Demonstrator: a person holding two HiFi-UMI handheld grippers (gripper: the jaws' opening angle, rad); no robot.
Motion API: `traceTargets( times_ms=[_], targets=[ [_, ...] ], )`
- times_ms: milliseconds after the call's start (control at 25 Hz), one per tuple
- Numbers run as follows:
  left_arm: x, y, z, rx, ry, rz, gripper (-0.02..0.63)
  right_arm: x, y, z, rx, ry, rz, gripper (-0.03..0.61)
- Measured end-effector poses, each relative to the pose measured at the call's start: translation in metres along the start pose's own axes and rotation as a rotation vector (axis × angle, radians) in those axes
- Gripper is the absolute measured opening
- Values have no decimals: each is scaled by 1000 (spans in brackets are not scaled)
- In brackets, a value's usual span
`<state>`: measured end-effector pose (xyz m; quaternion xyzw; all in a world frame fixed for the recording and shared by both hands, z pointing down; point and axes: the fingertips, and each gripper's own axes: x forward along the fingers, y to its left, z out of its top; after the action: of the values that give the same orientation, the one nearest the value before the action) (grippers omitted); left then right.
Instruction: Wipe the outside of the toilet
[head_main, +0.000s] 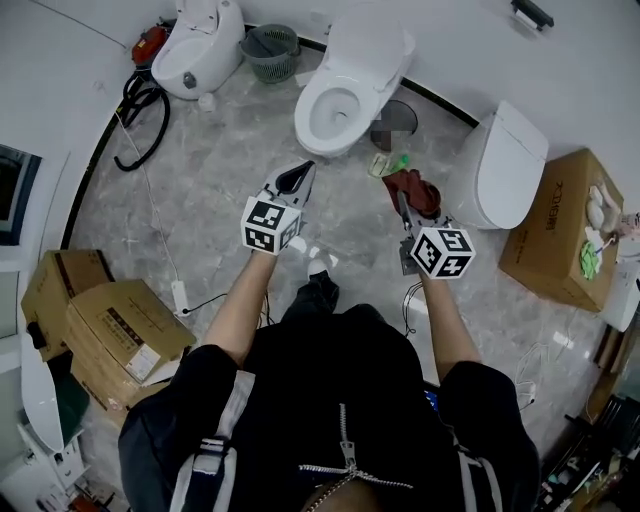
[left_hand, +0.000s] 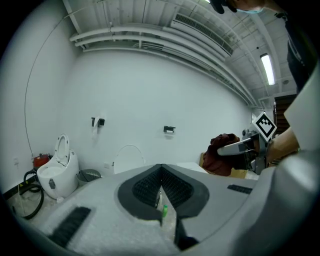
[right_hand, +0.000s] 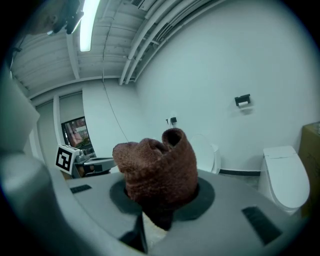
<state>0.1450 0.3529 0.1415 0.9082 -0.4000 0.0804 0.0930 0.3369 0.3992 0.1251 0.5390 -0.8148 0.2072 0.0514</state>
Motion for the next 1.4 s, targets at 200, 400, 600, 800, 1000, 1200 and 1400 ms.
traceTargets(
  times_ms=[200, 400, 600, 800, 1000, 1200, 1400],
  targets=[
    [37, 24, 4, 0, 12, -26, 8, 36, -17, 9, 15, 1, -21, 91],
    [78, 34, 5, -11, 30, -50, 8, 68, -42, 15, 23, 9, -32, 89],
    [130, 46, -3, -27, 58, -46, 9, 113, -82, 22, 42, 25, -24, 90],
    [199, 66, -16, -59, 95, -23, 9, 174, -139, 31, 61, 56, -7, 91],
    [264, 82, -27, -64, 137, -24, 9, 229, -198, 30, 105, 83, -27, 90],
    [316, 95, -51, -75, 176, -34, 9, 281, -248, -2, 150, 118, -40, 90],
    [363, 78, -110, -88, 255, -118, 9, 308, -289, -69, 238, 162, -101, 90]
  ],
)
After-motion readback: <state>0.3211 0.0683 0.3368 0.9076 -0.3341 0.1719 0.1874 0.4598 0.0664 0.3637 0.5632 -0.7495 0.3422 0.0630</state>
